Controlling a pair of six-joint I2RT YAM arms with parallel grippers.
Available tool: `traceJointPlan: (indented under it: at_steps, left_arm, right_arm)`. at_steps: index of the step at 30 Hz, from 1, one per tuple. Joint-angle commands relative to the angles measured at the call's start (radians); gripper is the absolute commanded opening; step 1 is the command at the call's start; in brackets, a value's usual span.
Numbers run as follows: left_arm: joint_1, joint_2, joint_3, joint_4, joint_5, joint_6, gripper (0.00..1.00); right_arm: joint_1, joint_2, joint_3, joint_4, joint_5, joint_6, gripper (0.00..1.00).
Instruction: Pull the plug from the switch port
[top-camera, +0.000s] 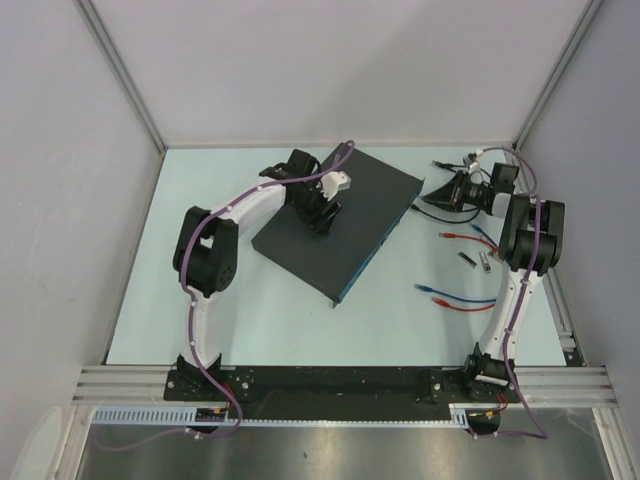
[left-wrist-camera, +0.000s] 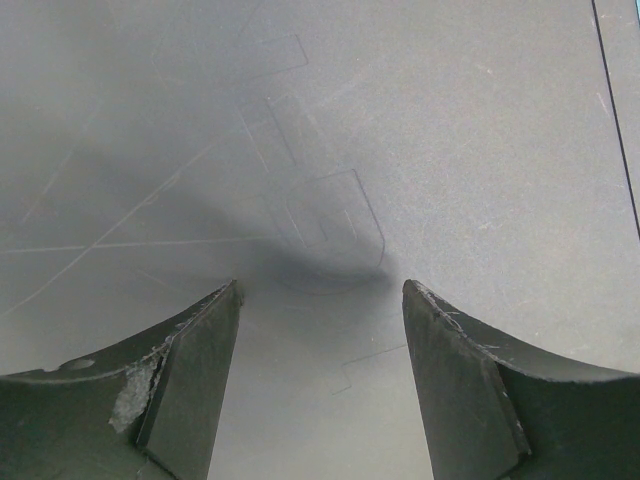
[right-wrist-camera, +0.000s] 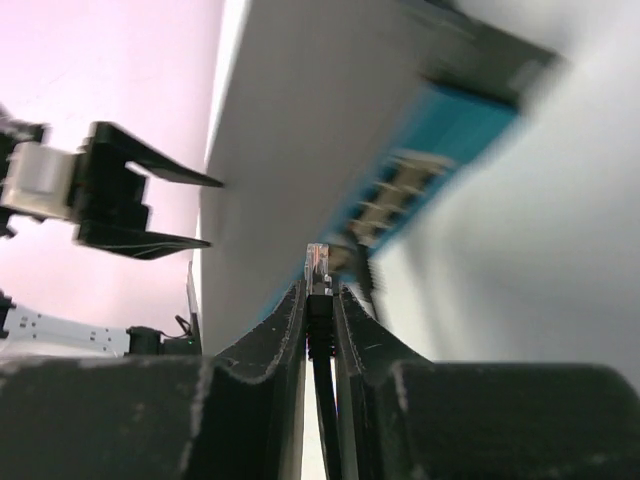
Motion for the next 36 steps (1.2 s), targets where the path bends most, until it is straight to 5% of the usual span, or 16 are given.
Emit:
traceJointPlan:
  at_steps: [1, 13, 21, 33, 36]
  left_arm:
    - [-0.017, 0.009, -0.038, -0.016, 0.019, -0.003, 0.72]
    - [-0.01, -0.08, -0.09, 0.035, 0.059, -0.01, 0.72]
    - [-0.008, -0.222, -0.237, 0.133, 0.105, -0.041, 0.72]
    - [-0.008, -0.416, -0.41, 0.23, 0.105, -0.095, 0.72]
    - [-0.008, -0.428, -0.42, 0.226, 0.099, -0.079, 0.72]
  right_arm:
    - [0.023, -0.143, 0.009, 0.129, -0.062, 0.024, 0.13]
    - [0.076, -0.428, -0.02, -0.32, 0.01, -0.308, 0.09]
    - [0.017, -0.556, -0.098, -0.949, 0.058, -0.707, 0.1]
    - [-0.052, -0.602, -0.241, -1.138, 0.207, -0.887, 0.12]
    - [-0.06, -0.623, -0.25, -1.1, 0.231, -0.811, 0.34]
